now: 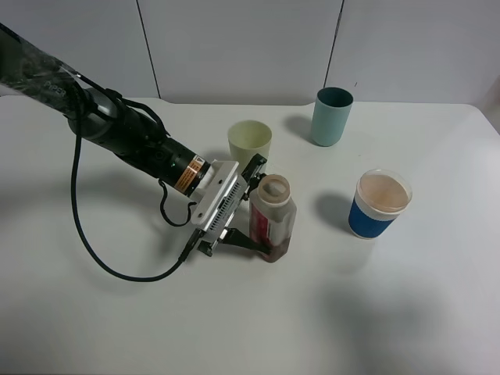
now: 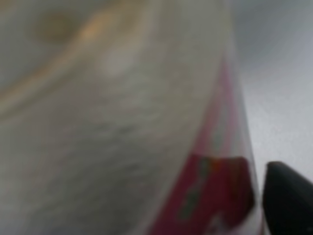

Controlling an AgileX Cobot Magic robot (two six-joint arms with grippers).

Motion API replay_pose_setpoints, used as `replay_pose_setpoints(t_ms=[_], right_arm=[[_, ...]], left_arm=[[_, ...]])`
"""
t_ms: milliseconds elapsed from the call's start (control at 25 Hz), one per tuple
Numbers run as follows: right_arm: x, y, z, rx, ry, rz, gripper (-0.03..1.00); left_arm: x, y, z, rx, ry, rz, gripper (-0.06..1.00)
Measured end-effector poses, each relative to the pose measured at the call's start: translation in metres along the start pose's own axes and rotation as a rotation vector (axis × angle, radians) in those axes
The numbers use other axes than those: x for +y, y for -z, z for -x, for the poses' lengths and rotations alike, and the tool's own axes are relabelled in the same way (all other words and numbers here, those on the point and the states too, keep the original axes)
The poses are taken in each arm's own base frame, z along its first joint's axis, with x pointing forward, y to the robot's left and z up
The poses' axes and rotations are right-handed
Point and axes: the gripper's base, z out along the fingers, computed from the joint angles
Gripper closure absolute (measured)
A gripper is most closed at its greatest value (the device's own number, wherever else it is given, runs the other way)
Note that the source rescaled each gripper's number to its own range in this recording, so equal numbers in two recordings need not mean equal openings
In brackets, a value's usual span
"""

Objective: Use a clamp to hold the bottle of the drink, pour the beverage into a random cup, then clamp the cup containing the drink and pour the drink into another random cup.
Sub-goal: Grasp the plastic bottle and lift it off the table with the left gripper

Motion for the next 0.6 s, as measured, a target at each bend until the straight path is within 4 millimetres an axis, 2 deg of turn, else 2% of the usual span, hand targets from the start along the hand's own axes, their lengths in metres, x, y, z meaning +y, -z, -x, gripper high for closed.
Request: replay_pose_setpoints(t_ms=[120,200,400,600], right_arm=[[0.0000,0.0000,0.0000,0.000,0.000,0.000,-0.03],[0.0000,0.0000,0.0000,0.000,0.000,0.000,-0.03],[0.0000,0.0000,0.0000,0.000,0.000,0.000,-0.03],[0.0000,0.0000,0.0000,0.000,0.000,0.000,-0.03]], left_arm=[[0.0002,0.0000,-0.0001,0.001,-0.001,0.000,0.82],[0.0005,0.0001,0.0000,0.001,-0.002,0.001,0.92],[0.0010,0.0018,-0.0009,0.004,0.009,0.004,0.93],[0.0032,0.0031,-0.0030,0.021,0.186,0.022,0.93]])
